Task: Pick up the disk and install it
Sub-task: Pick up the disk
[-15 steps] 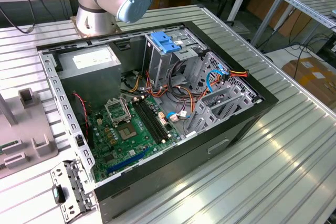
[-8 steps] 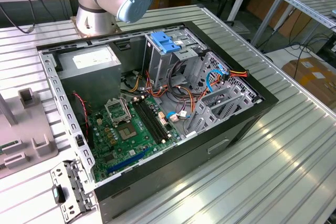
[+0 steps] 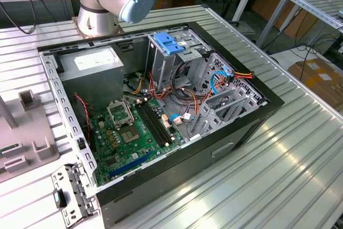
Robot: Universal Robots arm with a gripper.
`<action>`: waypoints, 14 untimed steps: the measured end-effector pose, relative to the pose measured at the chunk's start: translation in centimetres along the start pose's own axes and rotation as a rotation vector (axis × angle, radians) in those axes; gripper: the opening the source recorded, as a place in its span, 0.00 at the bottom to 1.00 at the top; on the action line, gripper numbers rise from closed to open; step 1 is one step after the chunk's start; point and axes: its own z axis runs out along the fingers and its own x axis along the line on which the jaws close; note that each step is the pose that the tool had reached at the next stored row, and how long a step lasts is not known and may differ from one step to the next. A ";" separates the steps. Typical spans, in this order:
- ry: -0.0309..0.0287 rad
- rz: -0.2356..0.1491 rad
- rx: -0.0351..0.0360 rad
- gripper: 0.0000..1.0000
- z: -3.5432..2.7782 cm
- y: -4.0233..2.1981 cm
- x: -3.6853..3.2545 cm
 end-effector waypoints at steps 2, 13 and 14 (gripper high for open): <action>0.0000 0.000 0.0000 0.37 0.00 -0.12 0.00; 0.0000 0.000 0.0000 0.37 -0.04 -0.79 -0.01; 0.0000 0.000 0.0001 0.37 -0.03 -0.88 -0.01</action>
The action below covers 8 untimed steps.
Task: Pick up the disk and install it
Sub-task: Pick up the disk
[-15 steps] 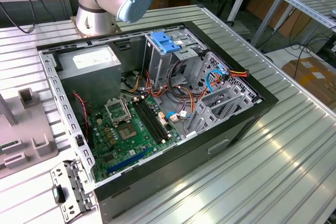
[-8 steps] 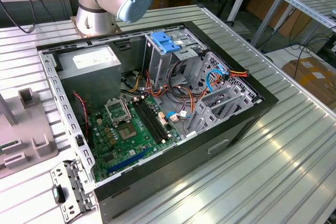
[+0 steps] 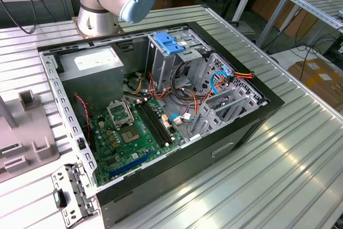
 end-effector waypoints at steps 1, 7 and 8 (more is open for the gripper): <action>0.0000 0.000 -0.0001 0.37 -0.01 -0.05 0.00; 0.0001 0.000 -0.0002 0.37 -0.03 -0.50 -0.01; 0.0001 0.000 -0.0001 0.37 -0.03 -0.54 0.00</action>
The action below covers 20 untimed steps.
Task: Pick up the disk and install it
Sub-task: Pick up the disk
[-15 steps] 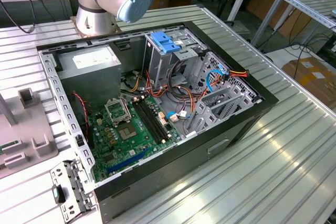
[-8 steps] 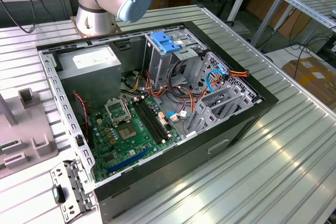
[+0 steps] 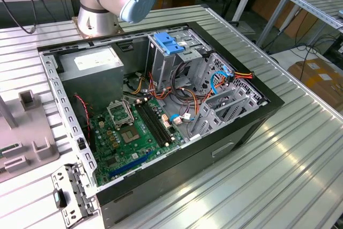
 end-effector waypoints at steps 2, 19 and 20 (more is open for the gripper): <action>0.0000 0.000 0.0001 0.37 0.00 -0.10 0.00; 0.0000 0.000 0.0001 0.37 -0.05 -1.09 -0.01; 0.0000 0.000 0.0000 0.37 -0.05 -1.19 -0.01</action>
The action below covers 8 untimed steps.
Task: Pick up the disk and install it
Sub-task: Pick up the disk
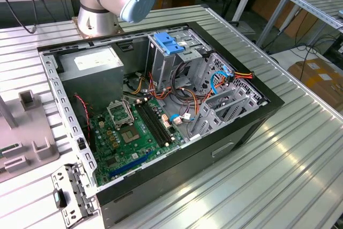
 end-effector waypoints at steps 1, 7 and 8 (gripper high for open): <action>0.0000 0.000 0.0000 0.37 0.00 -0.06 0.00; 0.0000 0.000 0.0000 0.37 -0.11 -2.32 -0.02; 0.0001 0.000 -0.0001 0.37 -0.11 -2.36 -0.02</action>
